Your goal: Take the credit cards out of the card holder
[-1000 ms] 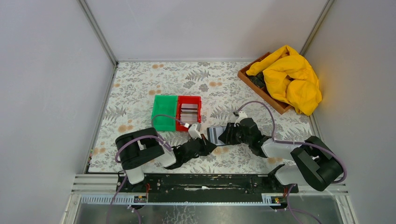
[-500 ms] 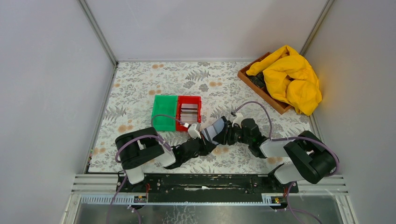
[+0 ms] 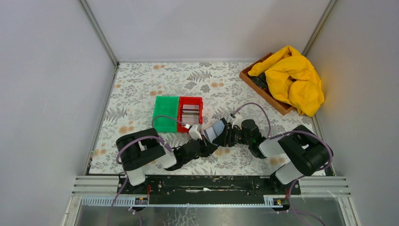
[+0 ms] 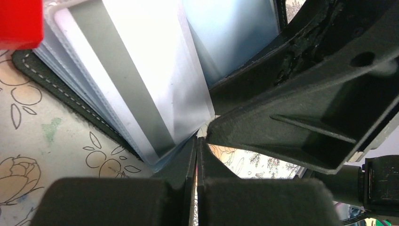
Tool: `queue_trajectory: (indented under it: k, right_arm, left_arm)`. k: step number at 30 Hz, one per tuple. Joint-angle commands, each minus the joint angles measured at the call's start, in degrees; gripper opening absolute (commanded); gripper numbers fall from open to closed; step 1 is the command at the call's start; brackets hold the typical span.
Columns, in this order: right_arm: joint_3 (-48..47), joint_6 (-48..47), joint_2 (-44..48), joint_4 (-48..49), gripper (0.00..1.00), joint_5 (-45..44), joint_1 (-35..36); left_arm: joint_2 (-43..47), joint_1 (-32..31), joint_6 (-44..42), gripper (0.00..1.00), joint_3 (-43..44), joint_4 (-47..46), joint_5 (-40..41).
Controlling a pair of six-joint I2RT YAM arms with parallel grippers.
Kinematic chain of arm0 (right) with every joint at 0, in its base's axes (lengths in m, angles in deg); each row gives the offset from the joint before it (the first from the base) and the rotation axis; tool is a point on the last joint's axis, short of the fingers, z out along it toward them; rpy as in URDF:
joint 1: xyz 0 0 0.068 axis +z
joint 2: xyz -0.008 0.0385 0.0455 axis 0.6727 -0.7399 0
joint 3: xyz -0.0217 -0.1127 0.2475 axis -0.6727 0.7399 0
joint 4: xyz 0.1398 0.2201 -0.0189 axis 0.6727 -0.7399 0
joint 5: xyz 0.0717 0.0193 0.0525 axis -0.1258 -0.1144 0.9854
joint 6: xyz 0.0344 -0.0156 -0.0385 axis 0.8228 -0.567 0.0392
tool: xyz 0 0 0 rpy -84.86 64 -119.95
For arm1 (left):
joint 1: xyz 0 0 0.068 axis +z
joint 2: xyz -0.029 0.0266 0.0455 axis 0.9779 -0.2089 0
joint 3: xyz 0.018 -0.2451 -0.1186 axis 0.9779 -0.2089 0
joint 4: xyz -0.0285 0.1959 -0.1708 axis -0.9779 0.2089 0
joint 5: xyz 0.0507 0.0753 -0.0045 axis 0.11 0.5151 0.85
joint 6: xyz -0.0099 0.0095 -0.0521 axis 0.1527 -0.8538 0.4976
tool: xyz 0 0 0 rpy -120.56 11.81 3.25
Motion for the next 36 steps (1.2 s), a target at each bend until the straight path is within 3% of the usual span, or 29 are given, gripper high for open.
queue_trajectory:
  k: [1, 9, 16, 28, 36]
  right_arm:
    - [-1.6, 1.7, -2.8, 2.3, 0.36, 3.9, 0.4]
    - [-1.1, 2.3, -2.9, 3.0, 0.01, 3.3, 0.4]
    - [0.3, 0.8, 3.2, -2.9, 0.0, -0.8, 0.4]
    - [1.5, 0.4, 16.6, -17.6, 0.0, -6.7, 0.4]
    - [3.7, 1.2, 18.5, -18.3, 0.0, -7.4, 0.4]
  left_arm:
    - [-1.4, 0.8, -0.8, 0.0, -1.1, 0.1, 1.0]
    - [-1.0, 0.8, -0.7, 0.0, -1.6, -0.2, 0.8]
    - [3.5, 0.9, -0.7, 0.0, -3.7, 1.0, 0.4]
    - [25.9, 0.3, -2.8, 0.07, -6.9, 18.0, 5.1]
    - [24.5, 0.3, -3.2, 0.07, -6.1, 18.6, 5.5]
